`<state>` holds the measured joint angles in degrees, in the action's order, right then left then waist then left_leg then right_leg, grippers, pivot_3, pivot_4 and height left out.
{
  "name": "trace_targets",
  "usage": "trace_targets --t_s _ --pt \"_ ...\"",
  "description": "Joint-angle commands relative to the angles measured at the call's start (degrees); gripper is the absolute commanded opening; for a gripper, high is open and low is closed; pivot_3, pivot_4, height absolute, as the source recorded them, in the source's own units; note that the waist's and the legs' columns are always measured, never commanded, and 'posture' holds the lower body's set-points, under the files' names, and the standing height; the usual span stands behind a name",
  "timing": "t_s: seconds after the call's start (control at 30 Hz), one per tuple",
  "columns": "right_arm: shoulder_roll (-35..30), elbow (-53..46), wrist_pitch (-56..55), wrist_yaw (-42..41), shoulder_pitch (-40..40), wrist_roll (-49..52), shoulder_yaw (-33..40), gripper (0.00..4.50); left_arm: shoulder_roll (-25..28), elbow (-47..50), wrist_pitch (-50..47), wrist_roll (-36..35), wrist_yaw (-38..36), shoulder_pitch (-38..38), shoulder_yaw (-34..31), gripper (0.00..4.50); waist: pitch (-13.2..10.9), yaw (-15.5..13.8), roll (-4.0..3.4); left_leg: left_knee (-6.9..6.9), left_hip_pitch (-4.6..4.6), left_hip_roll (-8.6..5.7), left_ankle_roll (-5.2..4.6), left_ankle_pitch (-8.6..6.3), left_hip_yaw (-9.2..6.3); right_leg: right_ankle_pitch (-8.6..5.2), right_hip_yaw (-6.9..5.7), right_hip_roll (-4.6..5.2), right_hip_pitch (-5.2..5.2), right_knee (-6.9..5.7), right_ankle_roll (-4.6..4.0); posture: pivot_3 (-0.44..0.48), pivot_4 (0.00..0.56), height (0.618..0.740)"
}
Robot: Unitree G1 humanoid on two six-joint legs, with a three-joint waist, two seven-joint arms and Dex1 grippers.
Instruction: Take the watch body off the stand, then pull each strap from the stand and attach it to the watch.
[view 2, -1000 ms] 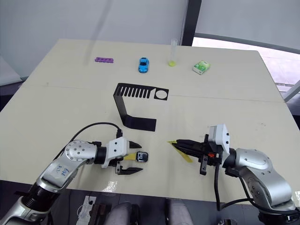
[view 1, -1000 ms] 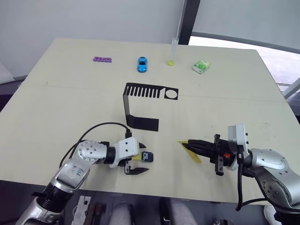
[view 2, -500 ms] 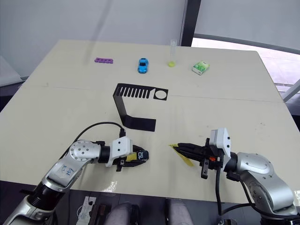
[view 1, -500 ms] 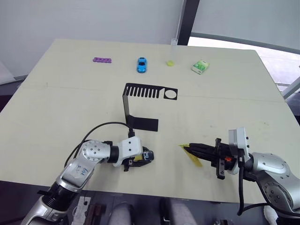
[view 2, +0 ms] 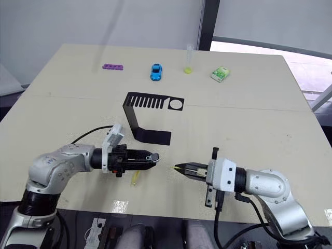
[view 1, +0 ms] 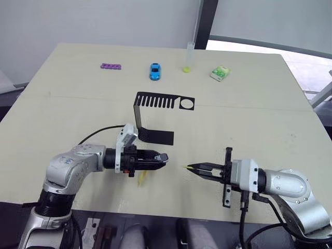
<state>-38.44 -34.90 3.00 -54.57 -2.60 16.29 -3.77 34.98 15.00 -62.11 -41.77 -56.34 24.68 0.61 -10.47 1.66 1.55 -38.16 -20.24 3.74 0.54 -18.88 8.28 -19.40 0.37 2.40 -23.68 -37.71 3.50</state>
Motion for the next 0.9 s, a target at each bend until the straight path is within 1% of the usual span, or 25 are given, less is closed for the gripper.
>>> trace_targets --t_s 0.03,0.2,0.6,0.9 --pt "0.8 -2.0 -2.8 2.8 -0.8 -4.3 -1.3 0.00 0.9 1.2 -2.1 -3.3 -0.7 1.2 -0.7 1.63 0.0 0.0 0.00 -0.01 0.00 0.00 0.00 0.00 0.00 0.00 0.00 0.00 0.00 0.00 0.00 0.000 0.150 0.740" --pt "1.1 -1.8 -5.4 3.9 -0.6 -8.2 -3.3 0.00 0.7 1.4 -3.5 -4.1 1.0 1.3 -0.4 1.63 0.0 0.0 0.00 -0.02 0.00 -0.01 0.00 0.00 0.00 -0.01 0.00 0.00 0.00 -0.01 -0.02 0.000 0.150 0.740" --pt "1.4 2.1 -10.1 3.8 -1.8 -10.2 -4.7 0.00 -1.1 1.7 -6.1 -8.0 4.7 1.2 -1.8 1.63 0.0 0.0 0.00 -0.04 0.01 0.00 0.00 0.00 0.00 -0.01 0.01 -0.01 0.00 -0.03 -0.02 0.000 0.150 0.740" --pt "1.1 4.8 -12.4 3.8 -2.3 -10.7 -4.5 0.00 -0.5 2.1 -6.3 -9.1 6.2 0.7 -1.7 1.63 0.0 0.0 0.00 -0.06 0.01 0.00 0.00 0.00 0.00 -0.01 0.01 -0.01 0.00 -0.04 -0.02 0.000 0.150 0.740"
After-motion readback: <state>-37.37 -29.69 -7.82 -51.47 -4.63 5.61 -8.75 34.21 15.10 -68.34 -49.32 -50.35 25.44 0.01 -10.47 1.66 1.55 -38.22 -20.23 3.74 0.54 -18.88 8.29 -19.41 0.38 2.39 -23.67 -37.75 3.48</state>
